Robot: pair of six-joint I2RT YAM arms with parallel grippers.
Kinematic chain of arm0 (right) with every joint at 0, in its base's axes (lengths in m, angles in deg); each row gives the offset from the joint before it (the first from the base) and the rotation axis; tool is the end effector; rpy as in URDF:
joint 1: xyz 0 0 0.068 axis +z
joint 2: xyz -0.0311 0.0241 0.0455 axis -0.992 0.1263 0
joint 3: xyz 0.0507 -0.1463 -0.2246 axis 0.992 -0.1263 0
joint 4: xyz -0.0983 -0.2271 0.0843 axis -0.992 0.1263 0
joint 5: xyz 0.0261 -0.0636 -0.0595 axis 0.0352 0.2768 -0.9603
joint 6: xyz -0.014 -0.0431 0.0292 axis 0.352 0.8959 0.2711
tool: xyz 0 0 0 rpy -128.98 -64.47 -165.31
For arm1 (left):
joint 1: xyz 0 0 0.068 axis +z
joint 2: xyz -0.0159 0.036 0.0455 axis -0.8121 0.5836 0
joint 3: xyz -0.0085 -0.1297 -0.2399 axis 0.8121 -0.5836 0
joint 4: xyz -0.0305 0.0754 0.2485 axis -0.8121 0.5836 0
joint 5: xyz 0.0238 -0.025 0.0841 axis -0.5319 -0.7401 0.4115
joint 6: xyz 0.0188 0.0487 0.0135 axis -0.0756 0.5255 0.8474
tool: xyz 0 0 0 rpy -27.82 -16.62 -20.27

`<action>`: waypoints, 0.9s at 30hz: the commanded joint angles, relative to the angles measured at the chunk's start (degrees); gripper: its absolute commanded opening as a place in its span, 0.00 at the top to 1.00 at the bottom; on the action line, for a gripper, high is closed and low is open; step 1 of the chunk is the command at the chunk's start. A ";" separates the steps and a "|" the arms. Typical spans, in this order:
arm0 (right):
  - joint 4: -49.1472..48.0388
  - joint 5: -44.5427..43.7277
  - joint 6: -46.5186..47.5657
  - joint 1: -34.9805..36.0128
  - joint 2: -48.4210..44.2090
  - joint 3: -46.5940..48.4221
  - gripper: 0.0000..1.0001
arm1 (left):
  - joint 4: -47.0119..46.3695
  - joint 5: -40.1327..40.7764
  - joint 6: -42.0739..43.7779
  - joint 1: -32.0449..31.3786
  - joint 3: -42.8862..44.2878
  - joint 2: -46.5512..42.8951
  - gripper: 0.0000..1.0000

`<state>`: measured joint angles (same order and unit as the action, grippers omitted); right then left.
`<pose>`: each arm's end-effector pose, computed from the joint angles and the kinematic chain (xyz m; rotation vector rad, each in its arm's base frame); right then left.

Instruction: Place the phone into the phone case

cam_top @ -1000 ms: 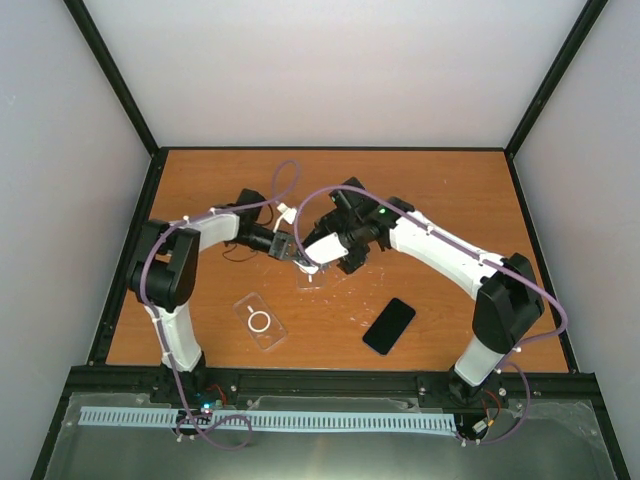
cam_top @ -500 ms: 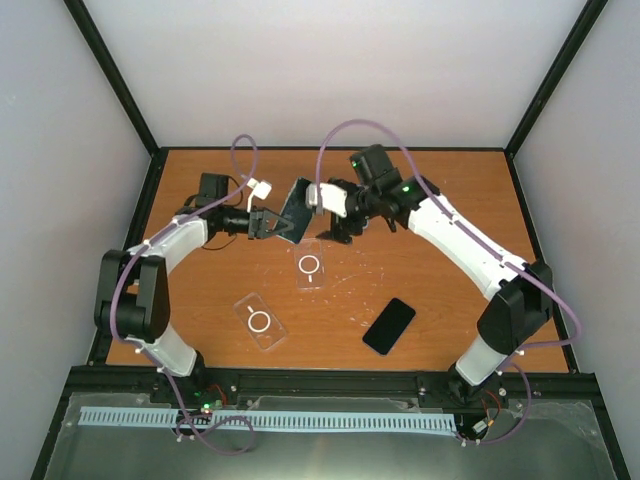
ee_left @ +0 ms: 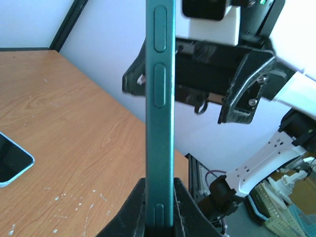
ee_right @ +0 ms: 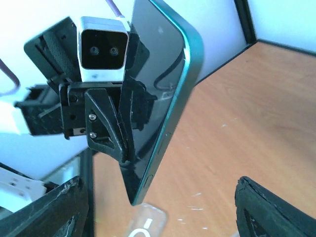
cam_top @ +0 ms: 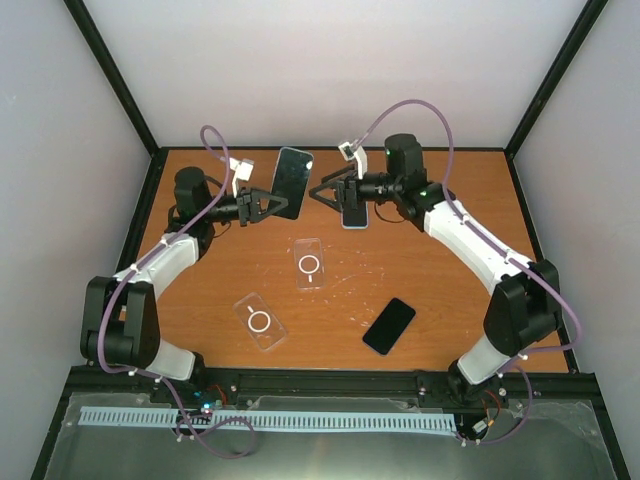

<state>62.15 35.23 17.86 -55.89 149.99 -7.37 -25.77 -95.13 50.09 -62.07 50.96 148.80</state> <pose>0.3171 0.1907 0.3525 -0.9156 1.8079 1.2113 0.3064 -0.0763 0.2895 0.6683 1.7422 -1.5726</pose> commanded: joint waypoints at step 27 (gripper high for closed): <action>-49.68 0.33 -51.41 6.14 7.32 -9.29 0.83 | -20.52 0.77 -16.61 -0.23 -2.03 -1.70 0.99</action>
<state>16.56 36.04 -31.34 -49.90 156.81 -16.50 -44.67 -95.09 32.35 -62.13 47.90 148.41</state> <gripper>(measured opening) 0.227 0.090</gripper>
